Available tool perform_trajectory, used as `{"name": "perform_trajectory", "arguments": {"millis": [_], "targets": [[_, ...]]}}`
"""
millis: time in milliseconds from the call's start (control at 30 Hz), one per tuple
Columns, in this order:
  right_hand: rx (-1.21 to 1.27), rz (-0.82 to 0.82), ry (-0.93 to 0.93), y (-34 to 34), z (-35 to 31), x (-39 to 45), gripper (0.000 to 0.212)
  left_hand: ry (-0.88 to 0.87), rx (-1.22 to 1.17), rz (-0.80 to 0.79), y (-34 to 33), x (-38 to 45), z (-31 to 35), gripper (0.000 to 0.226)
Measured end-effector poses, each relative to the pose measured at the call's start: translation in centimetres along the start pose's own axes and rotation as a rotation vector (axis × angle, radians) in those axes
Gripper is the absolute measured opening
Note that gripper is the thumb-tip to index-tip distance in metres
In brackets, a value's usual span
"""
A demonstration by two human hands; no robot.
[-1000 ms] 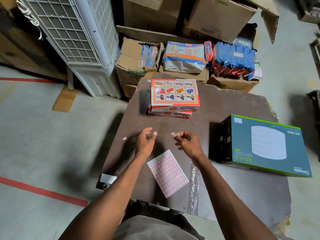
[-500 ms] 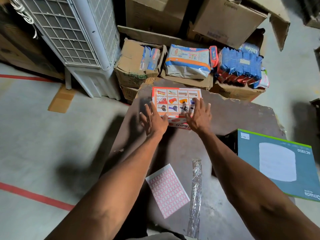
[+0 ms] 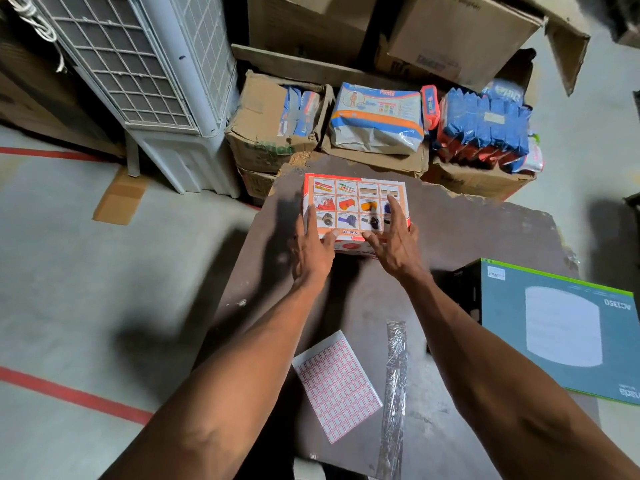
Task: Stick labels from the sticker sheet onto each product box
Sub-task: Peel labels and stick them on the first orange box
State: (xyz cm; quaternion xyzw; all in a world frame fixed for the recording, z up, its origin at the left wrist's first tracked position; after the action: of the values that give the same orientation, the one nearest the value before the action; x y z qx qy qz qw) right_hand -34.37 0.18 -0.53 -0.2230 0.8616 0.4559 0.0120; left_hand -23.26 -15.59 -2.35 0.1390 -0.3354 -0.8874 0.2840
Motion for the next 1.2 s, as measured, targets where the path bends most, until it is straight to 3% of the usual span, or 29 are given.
{"name": "perform_trajectory", "arguments": {"millis": [133,267,333,467,633,867,933,1033,1200], "targets": [[0.043,0.036,-0.01,0.0,0.6,-2.4,0.088,0.064,-0.026,0.061,1.1,-1.1,0.5,0.095],[0.166,0.088,-0.072,-0.2,1.4,-6.3,0.088,0.044,-0.126,0.227,3.2,-3.1,0.3,0.061],[0.207,0.12,-0.099,-0.2,1.8,-8.1,0.087,0.058,-0.218,0.268,3.9,-4.5,0.2,0.054],[0.294,0.156,-0.104,-0.2,2.7,-11.6,0.088,0.092,-0.375,0.223,4.2,-6.3,-0.5,0.068],[0.498,0.101,-0.144,-0.7,3.5,-15.7,0.086,0.082,-0.508,0.218,5.1,-9.0,1.1,0.068],[0.516,0.162,-0.177,-0.2,3.9,-19.6,0.087,-0.19,-0.373,0.155,6.2,-11.5,3.9,0.079],[0.583,0.176,-0.21,0.0,3.7,-20.3,0.076,-0.299,-0.347,0.129,6.2,-12.4,4.3,0.082],[0.721,0.222,-0.209,1.4,2.1,-21.3,0.043,-0.404,-0.299,0.095,5.9,-13.7,4.2,0.082],[0.959,0.117,-0.186,2.4,0.0,-22.2,0.01,-0.469,-0.244,0.053,5.6,-15.4,3.9,0.077]]}}
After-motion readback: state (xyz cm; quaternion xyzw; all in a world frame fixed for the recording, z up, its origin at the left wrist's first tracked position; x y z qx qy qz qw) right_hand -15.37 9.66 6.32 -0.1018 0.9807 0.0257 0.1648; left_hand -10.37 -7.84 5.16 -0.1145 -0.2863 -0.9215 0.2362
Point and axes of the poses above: each hand's wrist, its own x-axis towards the middle knuckle, its own y-axis out of the back of the hand, z = x × y, the point moved 5 cm from there along x, towards the middle knuckle, and after that the axes turned 12 degrees about -y, right-handed, at the moved point
